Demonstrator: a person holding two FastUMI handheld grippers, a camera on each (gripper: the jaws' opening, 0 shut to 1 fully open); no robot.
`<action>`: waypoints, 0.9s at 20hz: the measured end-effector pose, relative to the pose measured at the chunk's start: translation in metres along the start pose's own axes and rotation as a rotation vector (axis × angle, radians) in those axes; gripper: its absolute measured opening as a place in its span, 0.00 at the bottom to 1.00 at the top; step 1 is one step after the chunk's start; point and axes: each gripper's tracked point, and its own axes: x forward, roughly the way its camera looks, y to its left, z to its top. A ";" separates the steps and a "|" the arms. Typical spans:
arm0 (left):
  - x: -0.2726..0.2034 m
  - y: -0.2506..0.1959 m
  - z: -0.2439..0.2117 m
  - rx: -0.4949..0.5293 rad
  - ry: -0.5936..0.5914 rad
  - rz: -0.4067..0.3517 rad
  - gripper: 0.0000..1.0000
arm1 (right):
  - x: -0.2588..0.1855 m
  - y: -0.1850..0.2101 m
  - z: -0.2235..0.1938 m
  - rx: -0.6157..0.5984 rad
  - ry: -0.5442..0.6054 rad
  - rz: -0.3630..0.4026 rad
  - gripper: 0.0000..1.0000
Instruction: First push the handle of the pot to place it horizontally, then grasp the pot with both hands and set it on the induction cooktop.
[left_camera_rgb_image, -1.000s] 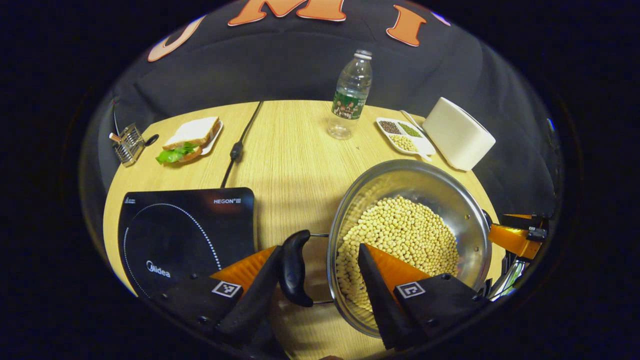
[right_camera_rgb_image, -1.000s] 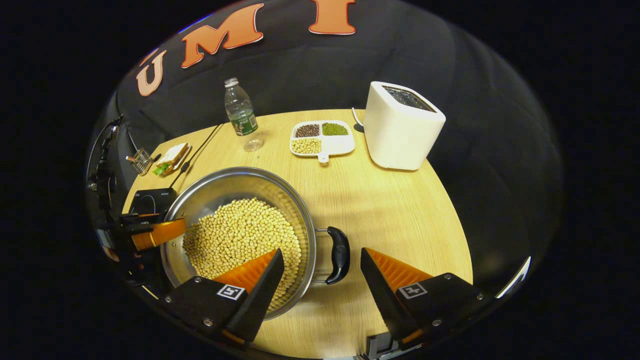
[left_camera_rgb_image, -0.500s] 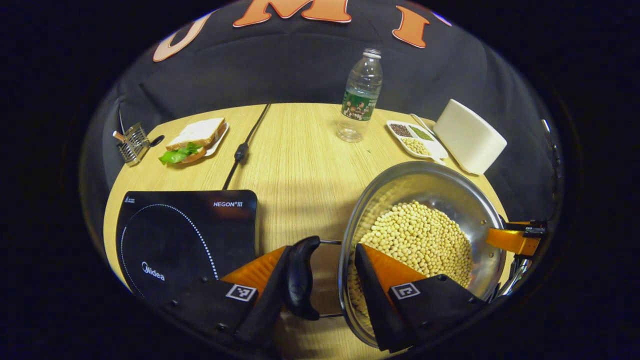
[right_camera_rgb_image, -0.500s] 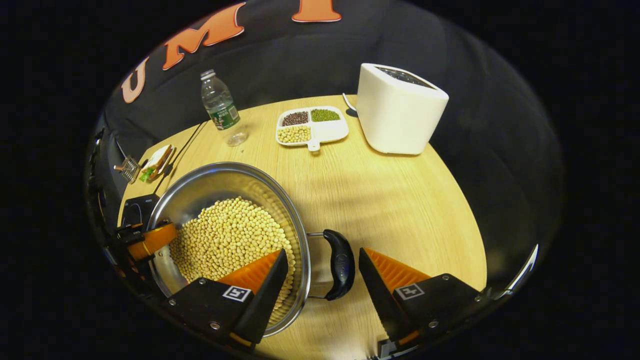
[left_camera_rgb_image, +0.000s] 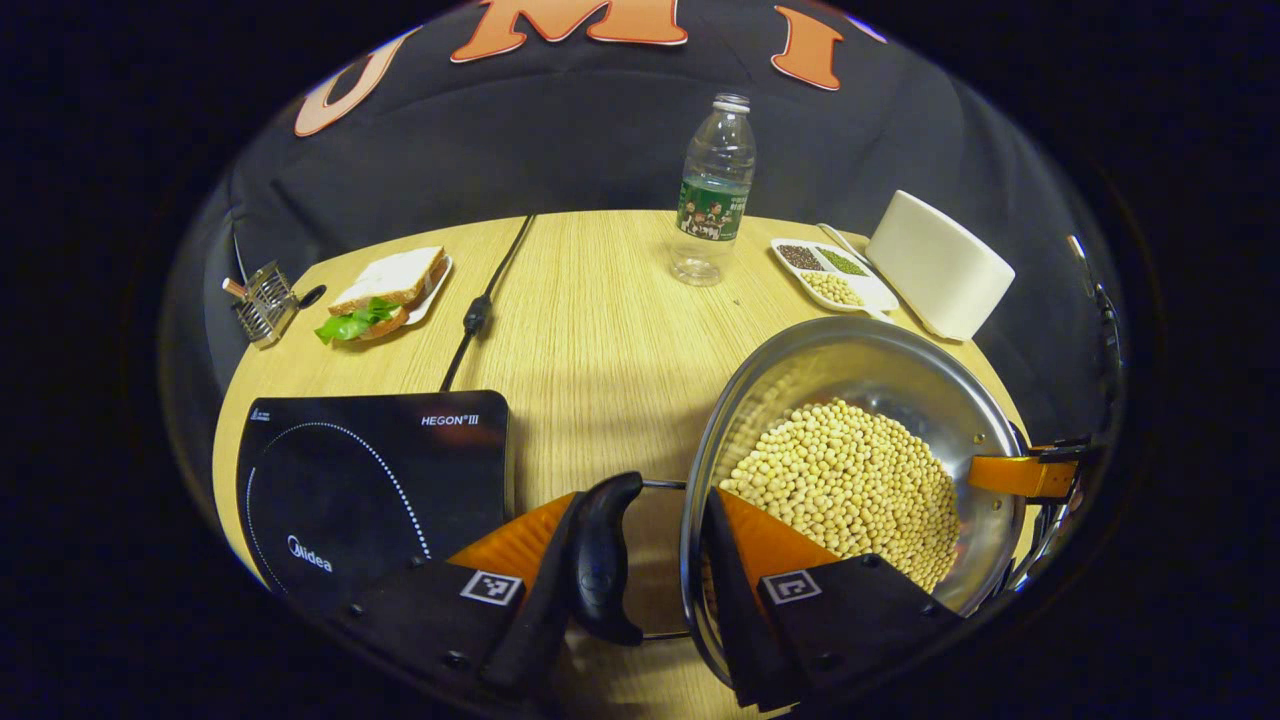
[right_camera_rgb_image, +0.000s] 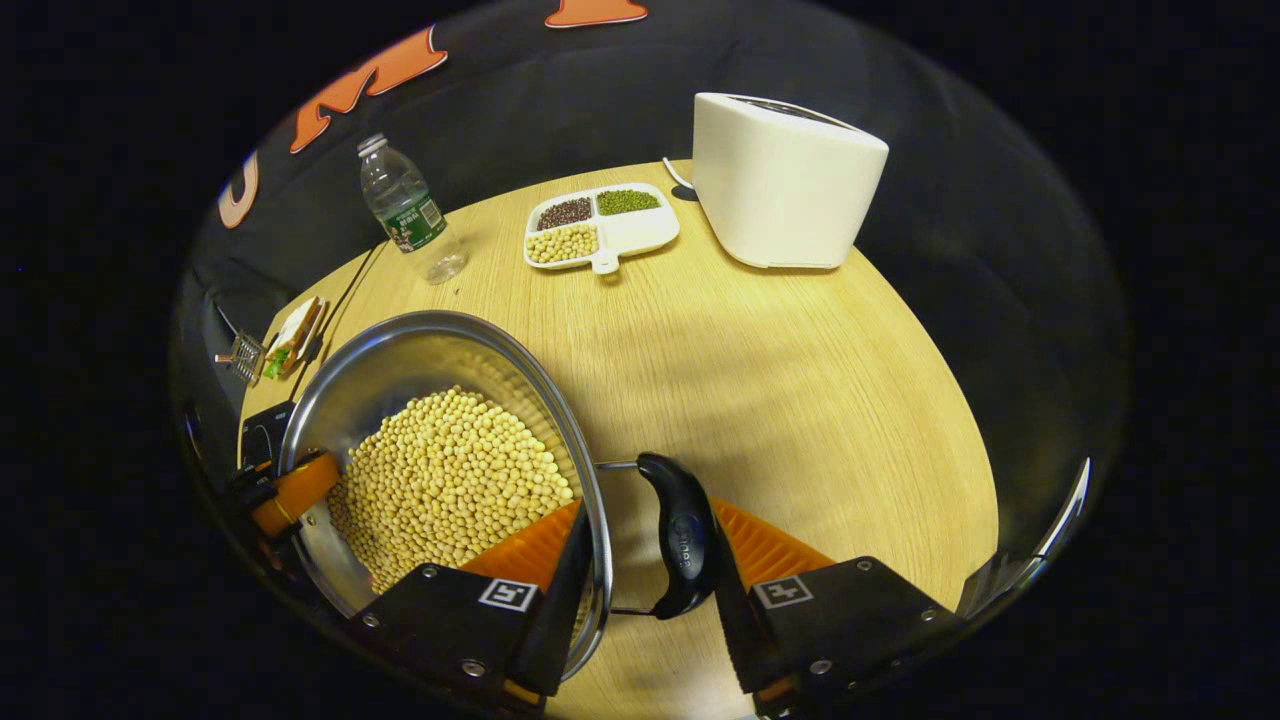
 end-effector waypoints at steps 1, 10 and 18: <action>0.000 0.000 0.002 0.006 -0.004 0.004 0.73 | -0.001 0.001 -0.002 0.004 0.015 0.009 0.60; -0.054 -0.012 0.051 0.027 -0.102 0.030 0.70 | -0.056 -0.005 0.038 -0.055 -0.043 0.084 0.52; -0.113 -0.050 0.098 0.042 -0.216 0.043 0.70 | -0.120 -0.034 0.070 -0.043 -0.153 0.109 0.52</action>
